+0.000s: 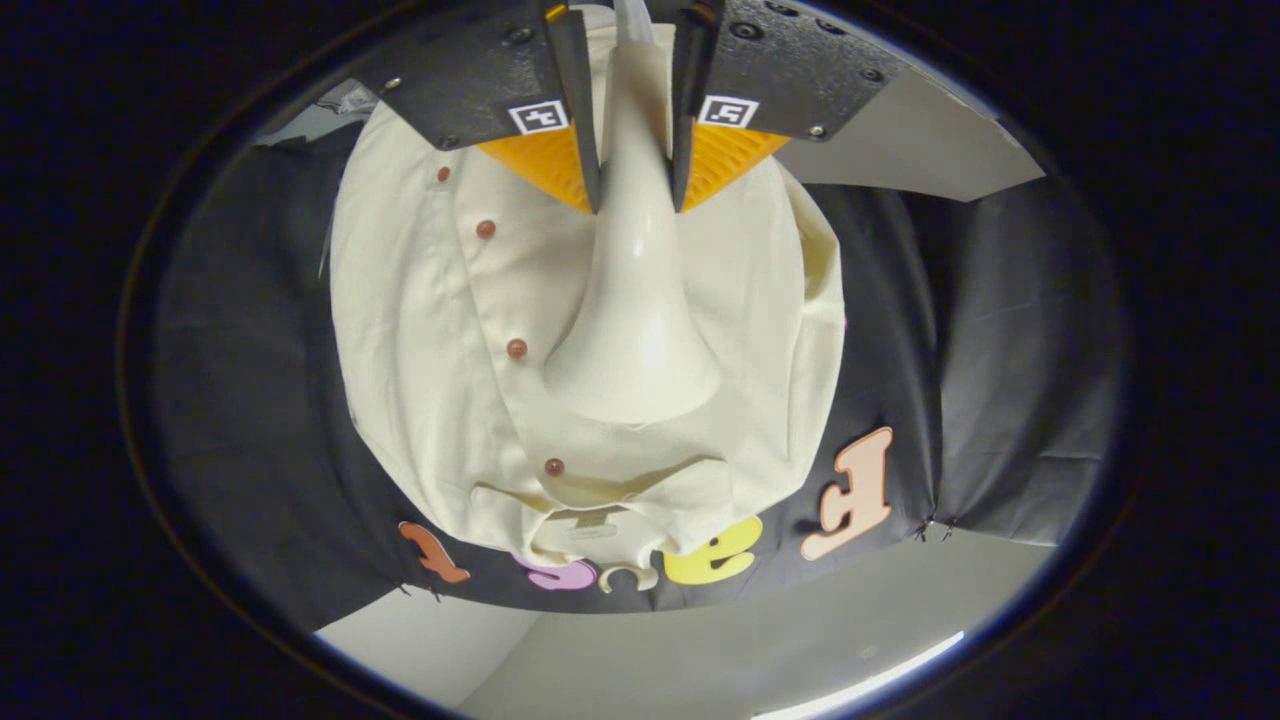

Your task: Iron the clothes twice with a garment steamer, once on the left side and once on the right side.

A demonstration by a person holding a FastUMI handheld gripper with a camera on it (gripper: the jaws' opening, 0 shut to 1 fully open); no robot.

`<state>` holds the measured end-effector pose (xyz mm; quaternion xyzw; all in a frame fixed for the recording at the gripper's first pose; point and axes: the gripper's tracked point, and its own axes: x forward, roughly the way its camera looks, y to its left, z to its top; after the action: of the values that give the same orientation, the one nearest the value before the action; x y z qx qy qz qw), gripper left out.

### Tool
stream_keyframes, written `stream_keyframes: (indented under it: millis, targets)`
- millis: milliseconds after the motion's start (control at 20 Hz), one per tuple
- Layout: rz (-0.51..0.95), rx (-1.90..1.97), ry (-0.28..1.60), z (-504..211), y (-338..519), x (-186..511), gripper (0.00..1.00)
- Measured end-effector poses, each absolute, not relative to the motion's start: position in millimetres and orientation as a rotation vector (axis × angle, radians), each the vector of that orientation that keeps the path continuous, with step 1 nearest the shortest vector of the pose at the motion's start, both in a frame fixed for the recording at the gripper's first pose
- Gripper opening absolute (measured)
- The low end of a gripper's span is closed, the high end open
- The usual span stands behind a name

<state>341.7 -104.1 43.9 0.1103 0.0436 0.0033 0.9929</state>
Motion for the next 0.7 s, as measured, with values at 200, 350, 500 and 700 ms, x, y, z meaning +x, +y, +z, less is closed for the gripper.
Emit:
stream_keyframes:
  millis: [200,350,500,700]
  targets:
    - [0.024,0.288,0.080,31,-100,352,0.36]
    - [0.016,0.296,0.072,26,-98,358,0.38]
    - [0.020,0.371,0.074,19,-93,364,0.40]
    - [-0.029,0.407,0.090,4,-97,367,0.41]
